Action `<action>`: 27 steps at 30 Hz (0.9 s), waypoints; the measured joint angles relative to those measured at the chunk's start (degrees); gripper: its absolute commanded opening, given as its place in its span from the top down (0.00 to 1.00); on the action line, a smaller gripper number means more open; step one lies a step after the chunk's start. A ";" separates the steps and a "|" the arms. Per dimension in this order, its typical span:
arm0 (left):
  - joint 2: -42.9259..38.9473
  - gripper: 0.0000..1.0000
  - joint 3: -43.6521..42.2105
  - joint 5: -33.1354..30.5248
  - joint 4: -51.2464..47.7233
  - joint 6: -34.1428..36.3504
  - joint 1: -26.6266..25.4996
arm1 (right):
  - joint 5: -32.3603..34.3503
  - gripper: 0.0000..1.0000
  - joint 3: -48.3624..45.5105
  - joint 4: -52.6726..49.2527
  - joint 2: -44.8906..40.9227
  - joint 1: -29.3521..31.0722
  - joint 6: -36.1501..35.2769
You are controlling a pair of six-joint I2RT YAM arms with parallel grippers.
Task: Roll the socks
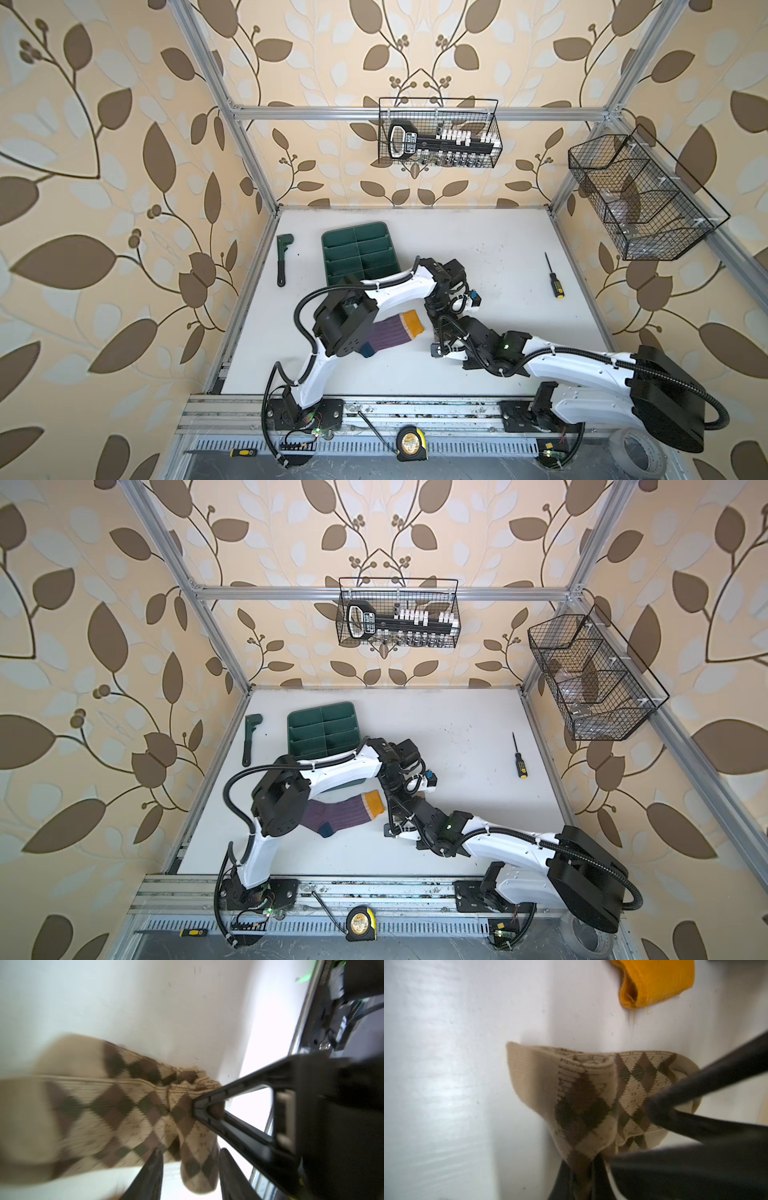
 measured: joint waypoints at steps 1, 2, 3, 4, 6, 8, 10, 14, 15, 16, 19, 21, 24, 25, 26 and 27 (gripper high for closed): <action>-2.56 0.55 -1.44 -1.14 0.98 -0.46 0.04 | -1.18 1.00 0.35 0.00 0.35 -0.11 0.42; -6.12 0.55 -3.32 -3.08 2.45 -1.27 0.07 | -2.58 1.00 0.81 0.00 0.87 -0.15 1.07; -9.55 0.54 -5.18 -5.05 3.80 -2.08 0.04 | -4.00 1.00 1.33 -0.02 1.51 -0.17 1.70; -13.42 0.54 -7.43 -6.97 5.42 -2.84 0.04 | -5.38 1.00 1.92 -0.02 2.25 -0.17 2.51; -21.05 0.52 -12.09 -11.28 8.02 -4.33 0.04 | -7.87 1.00 2.99 0.00 3.52 -0.15 3.89; -28.87 0.47 -16.74 -15.41 10.56 -6.03 0.20 | -10.01 1.00 4.00 -0.74 4.26 0.13 4.72; -36.24 0.43 -20.68 -18.88 12.09 -7.65 0.61 | -12.61 1.00 5.09 -2.69 4.44 0.15 5.33; -46.01 0.40 -23.02 -22.49 11.37 -9.97 0.70 | -18.29 1.00 7.52 -8.15 4.96 -2.54 5.97; -47.58 0.40 -23.02 -23.06 10.97 -10.36 0.70 | -19.71 1.00 8.41 -9.75 5.57 -3.54 5.97; -48.81 0.40 -22.93 -23.28 10.29 -10.67 0.70 | -20.87 1.00 9.31 -11.08 6.32 -4.52 6.01; -51.12 0.40 -22.38 -22.86 6.32 -11.61 0.70 | -23.96 1.00 12.81 -15.80 9.81 -7.26 6.25; -51.36 0.40 -22.38 -21.40 3.69 -11.56 0.70 | -24.74 1.00 14.58 -17.86 11.56 -7.69 6.60; -50.62 0.42 -22.53 -21.05 0.48 -10.97 -1.49 | -25.59 1.00 16.70 -20.83 13.68 -7.72 7.08; -50.21 0.42 -22.71 -21.49 -0.33 -10.34 -3.23 | -25.79 1.00 17.53 -21.81 14.56 -7.72 7.21; -49.79 0.42 -22.97 -22.12 -0.92 -9.77 -5.01 | -25.90 1.00 18.23 -22.49 15.34 -7.72 7.34; -49.22 0.42 -23.47 -23.21 -1.36 -8.92 -7.45 | -26.08 1.00 19.10 -23.32 16.28 -7.78 7.48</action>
